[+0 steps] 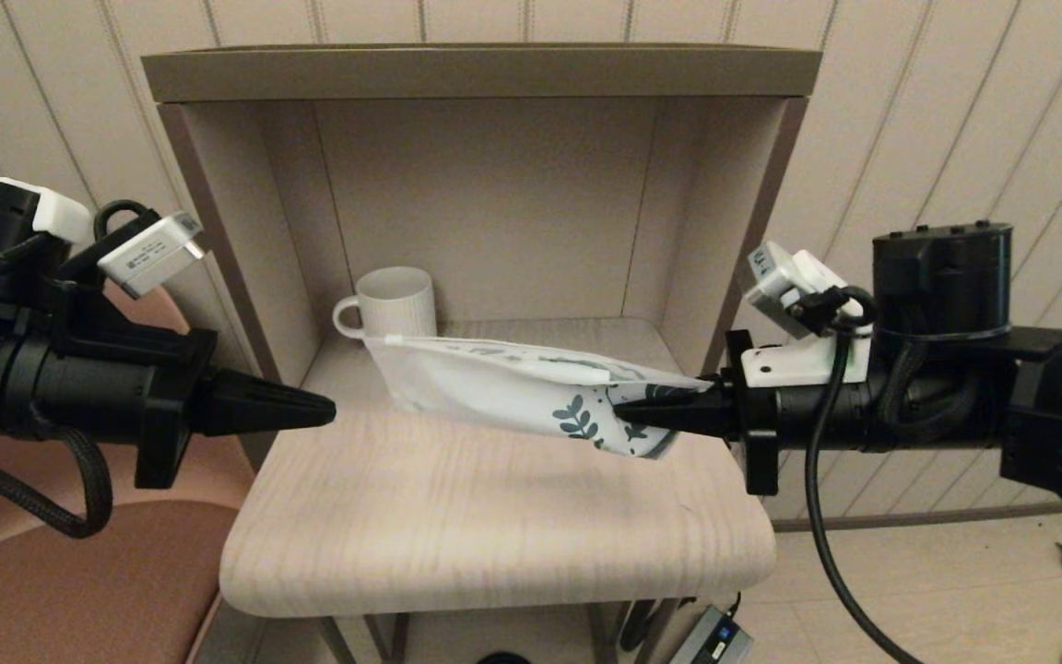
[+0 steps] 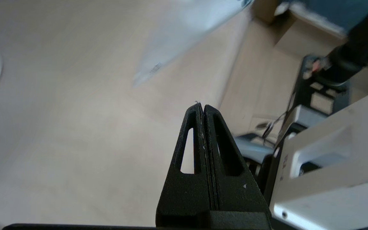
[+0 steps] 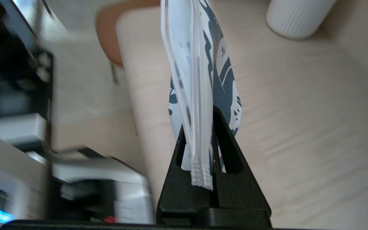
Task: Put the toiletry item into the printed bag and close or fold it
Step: Hand it to the other hand
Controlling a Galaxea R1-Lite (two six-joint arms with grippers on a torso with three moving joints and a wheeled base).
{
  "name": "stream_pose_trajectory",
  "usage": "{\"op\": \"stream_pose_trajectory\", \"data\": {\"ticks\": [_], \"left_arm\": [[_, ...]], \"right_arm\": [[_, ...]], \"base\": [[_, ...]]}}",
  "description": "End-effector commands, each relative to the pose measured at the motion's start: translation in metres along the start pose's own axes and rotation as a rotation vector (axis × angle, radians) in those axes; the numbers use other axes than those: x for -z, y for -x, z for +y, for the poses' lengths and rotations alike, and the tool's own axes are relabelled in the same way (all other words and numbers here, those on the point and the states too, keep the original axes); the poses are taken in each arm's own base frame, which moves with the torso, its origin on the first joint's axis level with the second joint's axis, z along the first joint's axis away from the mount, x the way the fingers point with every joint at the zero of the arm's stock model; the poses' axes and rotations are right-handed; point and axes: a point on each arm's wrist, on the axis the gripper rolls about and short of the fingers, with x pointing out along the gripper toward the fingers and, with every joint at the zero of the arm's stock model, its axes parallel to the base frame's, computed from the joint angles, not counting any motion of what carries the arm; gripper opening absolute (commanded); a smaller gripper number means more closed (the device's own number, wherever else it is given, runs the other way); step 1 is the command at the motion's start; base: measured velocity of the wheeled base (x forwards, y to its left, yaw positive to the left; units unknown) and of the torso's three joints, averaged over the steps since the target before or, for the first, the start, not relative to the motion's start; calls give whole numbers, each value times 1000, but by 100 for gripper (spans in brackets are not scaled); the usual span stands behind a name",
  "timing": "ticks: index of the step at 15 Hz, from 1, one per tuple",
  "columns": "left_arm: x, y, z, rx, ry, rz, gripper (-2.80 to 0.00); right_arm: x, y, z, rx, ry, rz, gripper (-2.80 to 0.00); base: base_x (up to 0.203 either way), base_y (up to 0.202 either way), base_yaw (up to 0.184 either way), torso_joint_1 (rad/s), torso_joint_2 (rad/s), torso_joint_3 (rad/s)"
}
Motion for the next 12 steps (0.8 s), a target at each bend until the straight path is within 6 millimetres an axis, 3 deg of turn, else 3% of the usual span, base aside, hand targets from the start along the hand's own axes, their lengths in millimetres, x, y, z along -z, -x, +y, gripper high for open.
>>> {"op": "stream_pose_trajectory", "data": {"ticks": [1,5,12], "left_arm": [[1,-5,5,31,-2,-17,-280],[-3,-11,17,70,-60,-76,-280],[0,-30,42,110,-84,-106,-280]], "right_arm": [[-9,0,-2,-4,-104,-22,-280],[-13,-1,-3,-32,-259,-2,-280],[-8,3,4,-113,-233,9,-280]], "base": [[0,0,0,0,0,0],[0,0,0,0,0,0],[0,0,0,0,0,0]]}}
